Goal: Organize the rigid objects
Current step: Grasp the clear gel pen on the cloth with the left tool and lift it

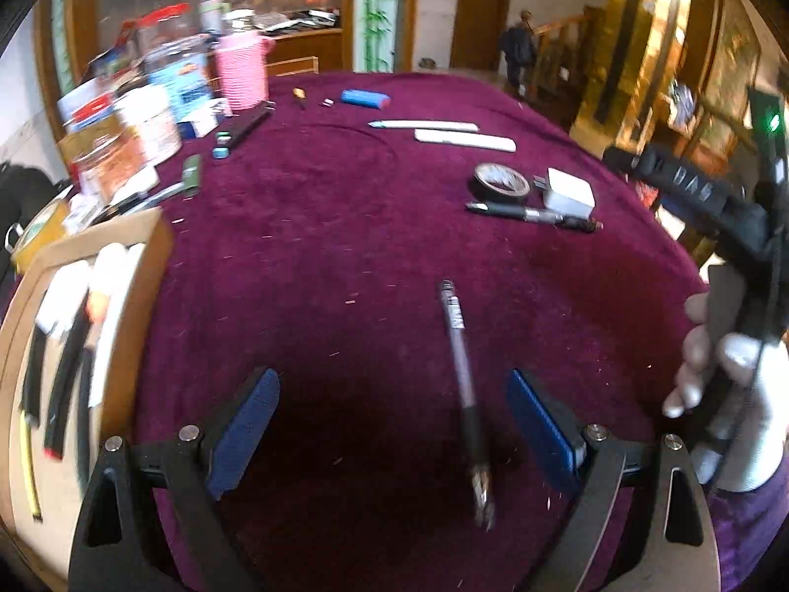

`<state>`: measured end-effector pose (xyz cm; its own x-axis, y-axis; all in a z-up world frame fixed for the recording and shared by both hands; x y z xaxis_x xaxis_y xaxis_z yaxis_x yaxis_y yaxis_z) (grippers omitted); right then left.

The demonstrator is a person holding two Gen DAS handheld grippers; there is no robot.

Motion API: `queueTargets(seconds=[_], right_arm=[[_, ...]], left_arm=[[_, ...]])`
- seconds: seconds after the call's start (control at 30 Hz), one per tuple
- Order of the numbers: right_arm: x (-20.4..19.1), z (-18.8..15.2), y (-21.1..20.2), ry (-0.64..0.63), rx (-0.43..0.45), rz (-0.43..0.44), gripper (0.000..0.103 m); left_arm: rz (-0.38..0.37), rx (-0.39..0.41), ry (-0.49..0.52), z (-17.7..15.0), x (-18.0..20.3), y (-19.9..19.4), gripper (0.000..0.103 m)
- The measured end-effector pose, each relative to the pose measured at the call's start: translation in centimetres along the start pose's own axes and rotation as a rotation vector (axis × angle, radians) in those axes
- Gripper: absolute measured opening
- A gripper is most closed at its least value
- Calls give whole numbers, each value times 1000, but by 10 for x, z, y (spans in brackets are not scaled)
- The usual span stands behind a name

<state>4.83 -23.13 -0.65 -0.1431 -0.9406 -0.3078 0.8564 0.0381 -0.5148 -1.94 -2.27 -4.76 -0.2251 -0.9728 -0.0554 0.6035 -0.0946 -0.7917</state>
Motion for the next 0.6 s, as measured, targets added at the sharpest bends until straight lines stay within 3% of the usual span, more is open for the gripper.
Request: queueTargets(seconds=[0.03, 0.07, 0.1, 0.13, 0.27, 0.43, 0.6], right_arm=[[5, 0, 0, 27, -5, 6, 93], [7, -1, 0, 44, -9, 12, 93], [12, -1, 1, 71, -16, 19, 93], [15, -1, 2, 86, -20, 20, 93], [26, -2, 3, 143, -29, 25, 93], [40, -3, 2, 221, -23, 36, 93], [58, -12, 12, 341, -68, 60, 93]], left_arm=[[0, -7, 13, 1, 4, 5, 79], [2, -22, 26, 1, 9, 12, 56], [-3, -55, 44, -2, 15, 20, 42], [-34, -61, 46, -2, 19, 22, 33], [-8, -51, 129, -4, 34, 26, 12], [-74, -79, 76, -9, 25, 17, 9], [-131, -59, 14, -11, 9, -3, 8]])
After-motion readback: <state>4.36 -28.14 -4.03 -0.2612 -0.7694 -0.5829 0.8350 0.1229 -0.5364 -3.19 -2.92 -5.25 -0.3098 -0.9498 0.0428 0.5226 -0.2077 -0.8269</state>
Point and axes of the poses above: each gripper's, at about its wrist camera, not at the fingertips, and y roughly the way its jaws point, x to its right, z to its top, the point moved 9 cm from there along y, roughly the way its jaws point, and after that the axes turned 7 degrees about z, right-handed, at the moved point
